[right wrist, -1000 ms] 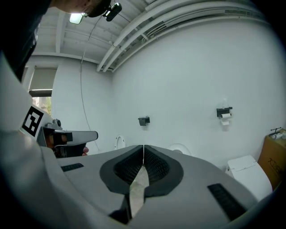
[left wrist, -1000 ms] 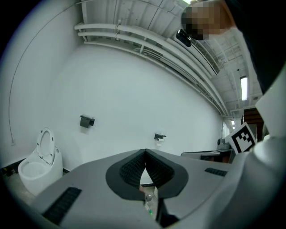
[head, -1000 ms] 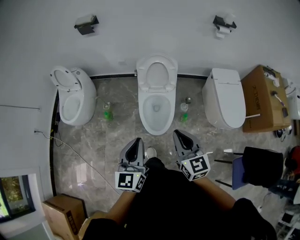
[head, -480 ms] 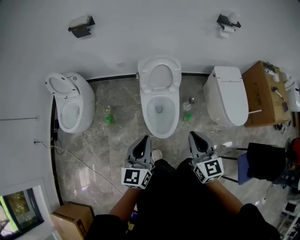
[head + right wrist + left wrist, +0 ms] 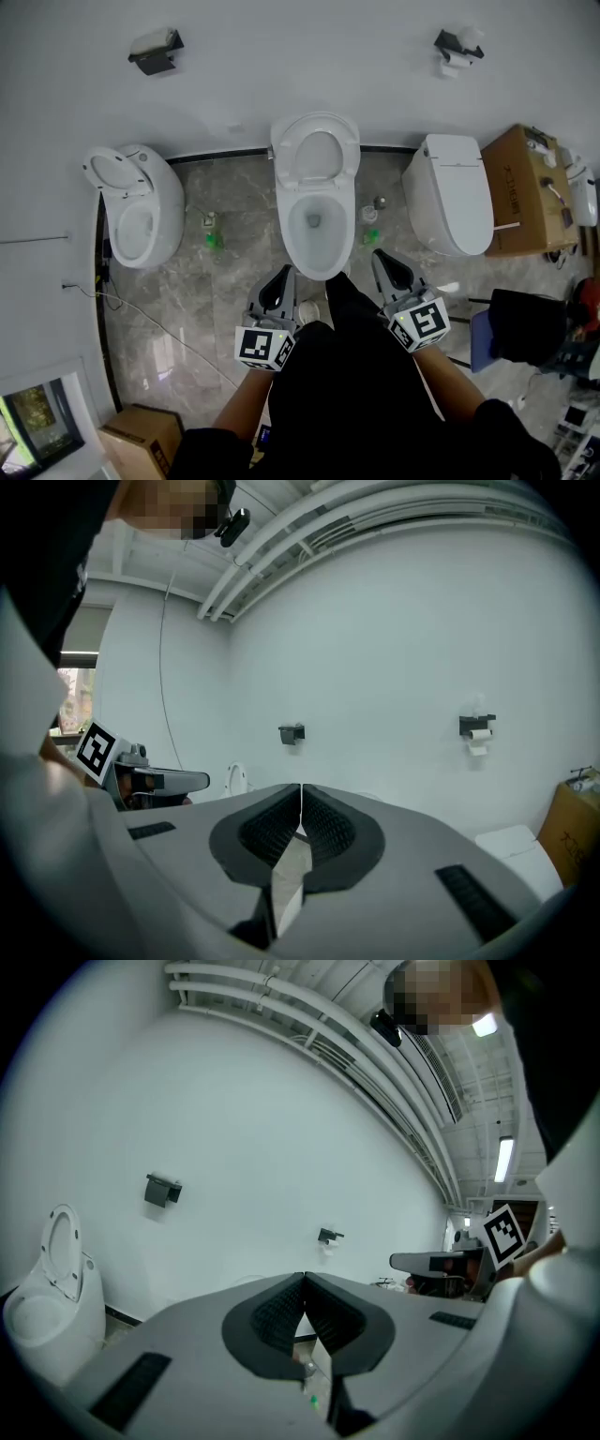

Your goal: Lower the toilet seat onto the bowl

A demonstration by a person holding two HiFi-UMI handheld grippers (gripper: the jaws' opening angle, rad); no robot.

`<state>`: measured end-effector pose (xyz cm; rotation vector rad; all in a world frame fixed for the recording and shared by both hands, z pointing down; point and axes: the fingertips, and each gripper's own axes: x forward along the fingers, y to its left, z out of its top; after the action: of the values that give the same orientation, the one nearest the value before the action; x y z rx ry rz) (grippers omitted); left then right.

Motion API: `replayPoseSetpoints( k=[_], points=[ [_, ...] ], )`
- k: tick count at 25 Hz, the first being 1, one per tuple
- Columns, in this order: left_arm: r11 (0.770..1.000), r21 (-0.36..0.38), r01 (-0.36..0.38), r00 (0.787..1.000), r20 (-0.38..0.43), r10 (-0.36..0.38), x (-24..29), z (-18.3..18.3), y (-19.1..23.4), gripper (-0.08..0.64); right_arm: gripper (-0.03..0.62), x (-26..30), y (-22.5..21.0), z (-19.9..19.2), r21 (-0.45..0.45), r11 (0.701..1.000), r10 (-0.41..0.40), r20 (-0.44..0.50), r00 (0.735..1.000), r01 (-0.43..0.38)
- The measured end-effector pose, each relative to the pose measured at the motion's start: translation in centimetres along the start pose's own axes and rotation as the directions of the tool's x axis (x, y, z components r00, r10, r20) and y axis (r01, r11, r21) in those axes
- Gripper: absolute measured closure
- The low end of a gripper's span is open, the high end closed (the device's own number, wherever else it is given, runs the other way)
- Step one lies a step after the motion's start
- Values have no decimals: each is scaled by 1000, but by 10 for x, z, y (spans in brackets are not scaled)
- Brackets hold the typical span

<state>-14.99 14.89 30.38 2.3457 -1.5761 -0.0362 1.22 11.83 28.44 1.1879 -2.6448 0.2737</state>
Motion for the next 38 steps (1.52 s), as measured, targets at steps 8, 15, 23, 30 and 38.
replayPoseSetpoints(
  k=[8,15,23,30,38],
  points=[
    [999,5,-34,999,-40,35,52,-16,14,546,560,57,-58,-2,20,1000,21,-16,1000,-21],
    [995,-84,-58,992,-117,48,146,-36,44,546,558,122,-125,0,26,999,29,-53,998,-27],
    [995,-16,-95,989,-119,92,255,-33,89,546,558,203,-195,-13,15,998,56,-122,991,-54],
    [992,59,-111,983,-140,119,320,-50,117,546,558,247,-245,-33,-13,999,33,-172,985,-36],
    [989,75,-129,970,-200,141,368,-78,159,546,558,292,-278,-58,-34,999,12,-216,976,-19]
  ],
)
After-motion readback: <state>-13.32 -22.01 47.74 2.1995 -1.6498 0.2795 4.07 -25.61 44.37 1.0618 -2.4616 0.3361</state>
